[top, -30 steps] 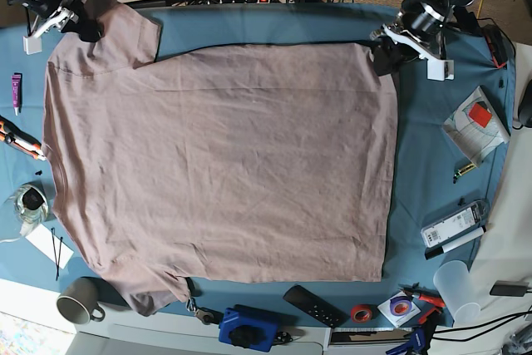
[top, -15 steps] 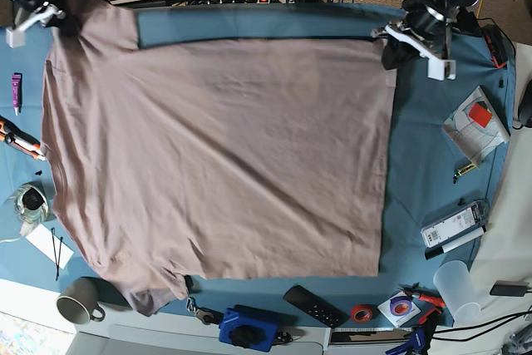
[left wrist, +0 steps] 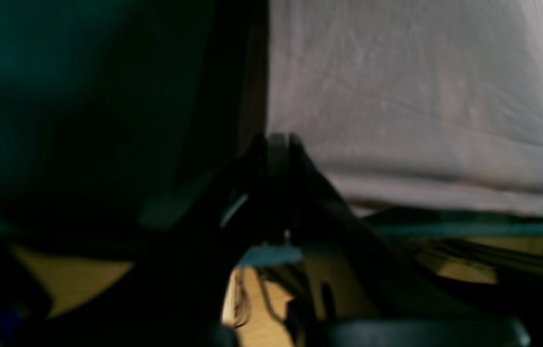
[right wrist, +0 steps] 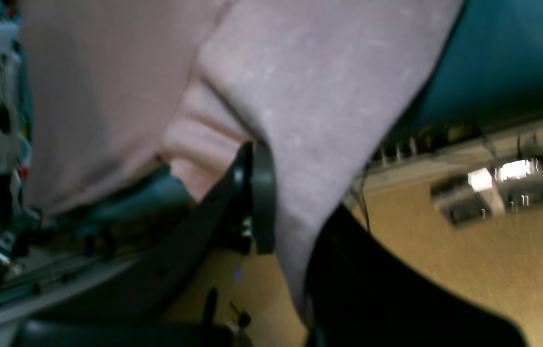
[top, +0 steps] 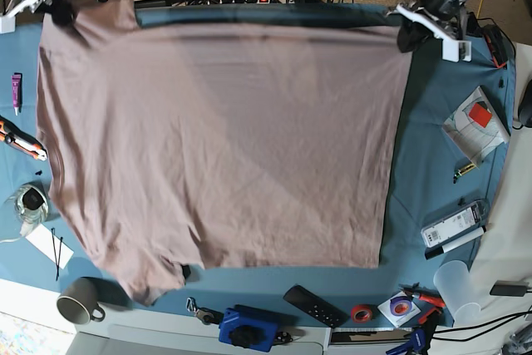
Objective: Fold the T-shirt properly
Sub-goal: 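Lift the gripped shirt edge with both grippers and pull it taut, then fold the shirt side inward with both grippers toward the shirt's middle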
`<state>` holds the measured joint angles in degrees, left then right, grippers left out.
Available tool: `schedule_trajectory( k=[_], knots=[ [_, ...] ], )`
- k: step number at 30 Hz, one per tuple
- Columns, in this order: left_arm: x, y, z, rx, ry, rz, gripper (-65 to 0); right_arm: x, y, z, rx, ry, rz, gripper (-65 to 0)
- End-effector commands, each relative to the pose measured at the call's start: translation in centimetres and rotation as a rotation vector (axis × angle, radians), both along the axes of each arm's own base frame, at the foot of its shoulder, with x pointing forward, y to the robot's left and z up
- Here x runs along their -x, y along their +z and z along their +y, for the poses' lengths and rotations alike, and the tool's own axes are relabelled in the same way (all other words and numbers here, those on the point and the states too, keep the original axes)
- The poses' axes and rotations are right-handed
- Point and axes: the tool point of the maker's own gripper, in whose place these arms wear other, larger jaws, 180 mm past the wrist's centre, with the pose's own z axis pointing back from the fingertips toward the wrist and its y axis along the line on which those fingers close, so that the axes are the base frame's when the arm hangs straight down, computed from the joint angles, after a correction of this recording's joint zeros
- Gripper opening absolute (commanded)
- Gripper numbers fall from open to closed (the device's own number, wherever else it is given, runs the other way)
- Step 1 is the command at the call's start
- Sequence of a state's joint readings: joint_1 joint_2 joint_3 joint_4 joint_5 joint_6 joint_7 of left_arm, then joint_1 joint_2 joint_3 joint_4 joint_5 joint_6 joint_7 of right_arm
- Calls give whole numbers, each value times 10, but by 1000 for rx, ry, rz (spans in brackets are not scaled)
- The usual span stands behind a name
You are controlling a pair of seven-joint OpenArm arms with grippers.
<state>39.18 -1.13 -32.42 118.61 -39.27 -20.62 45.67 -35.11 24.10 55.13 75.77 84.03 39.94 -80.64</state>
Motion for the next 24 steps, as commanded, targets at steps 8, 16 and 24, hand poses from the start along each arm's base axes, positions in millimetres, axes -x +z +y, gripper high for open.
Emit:
schedule_trajectory(
  k=[8, 16, 24],
  knots=[
    [16, 24, 32, -75, 43, -16, -650, -3, 26, 3, 89, 87, -24, -650],
    [11, 32, 24, -17, 44, -50, -650, -23, 49, 21, 163, 185, -95, -650],
    [-17, 46, 26, -19, 56, -152, -650, -49, 56, 17, 201, 177, -160, -650]
  ],
)
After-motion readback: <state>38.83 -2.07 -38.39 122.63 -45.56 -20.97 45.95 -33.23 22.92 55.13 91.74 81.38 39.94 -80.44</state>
